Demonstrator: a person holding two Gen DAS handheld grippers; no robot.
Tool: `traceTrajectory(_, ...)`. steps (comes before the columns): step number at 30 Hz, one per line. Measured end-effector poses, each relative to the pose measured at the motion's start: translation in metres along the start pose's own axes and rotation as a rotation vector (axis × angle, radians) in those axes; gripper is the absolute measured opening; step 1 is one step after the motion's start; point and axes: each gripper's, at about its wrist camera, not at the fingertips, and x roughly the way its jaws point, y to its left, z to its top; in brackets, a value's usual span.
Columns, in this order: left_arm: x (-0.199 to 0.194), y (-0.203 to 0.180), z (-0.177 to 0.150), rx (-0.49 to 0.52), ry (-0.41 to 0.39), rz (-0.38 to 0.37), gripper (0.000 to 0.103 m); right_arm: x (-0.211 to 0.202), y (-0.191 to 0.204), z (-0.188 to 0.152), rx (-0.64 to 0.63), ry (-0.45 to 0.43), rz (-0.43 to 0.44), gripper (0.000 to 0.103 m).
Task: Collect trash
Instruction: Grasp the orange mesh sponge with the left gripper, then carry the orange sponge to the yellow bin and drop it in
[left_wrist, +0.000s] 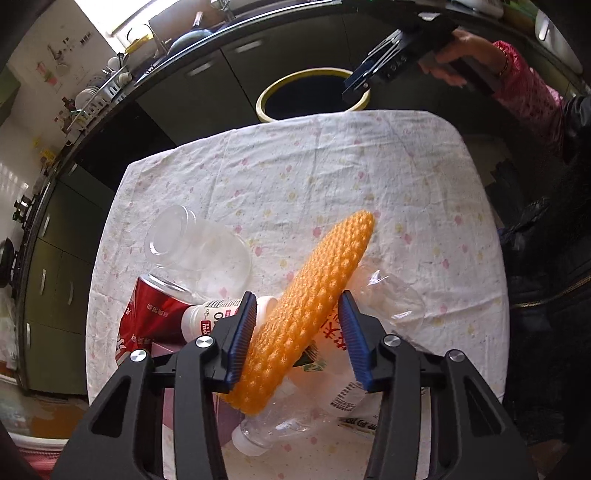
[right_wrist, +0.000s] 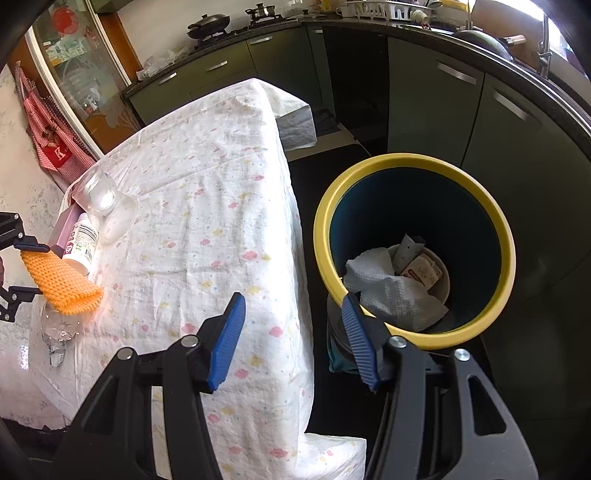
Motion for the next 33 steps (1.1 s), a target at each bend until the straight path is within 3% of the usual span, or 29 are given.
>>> traceTrajectory(4,0.005,0.004,-0.004,-0.017,0.012,-0.029,0.020,-0.001,-0.006,-0.002,0.013,-0.002,0.008,0.052)
traceTrajectory(6,0.001,0.008,-0.006,-0.040,-0.012,-0.023,0.014,0.000,-0.008,-0.002,0.020,-0.002,0.015,0.052)
traceTrajectory(17,-0.047,0.007,0.023,-0.157,-0.125,0.055,0.012,-0.005,-0.014,-0.007,0.039,-0.025,0.033,0.052)
traceTrajectory(20,-0.050,0.004,0.048,-0.202,-0.162,0.042,0.012,-0.016,-0.024,-0.012,0.057,-0.050,0.023,0.052)
traceTrajectory(24,-0.040,0.008,0.097,-0.270,-0.208,-0.051,0.012,-0.033,-0.044,-0.022,0.096,-0.083,0.008,0.052)
traceTrajectory(28,-0.007,0.015,0.156,-0.317,-0.205,-0.147,0.012,-0.045,-0.068,-0.037,0.138,-0.104,-0.001,0.052)
traceTrajectory(33,0.050,0.024,0.225,-0.371,-0.180,-0.203,0.012,-0.056,-0.106,-0.059,0.218,-0.123,-0.012,0.053)
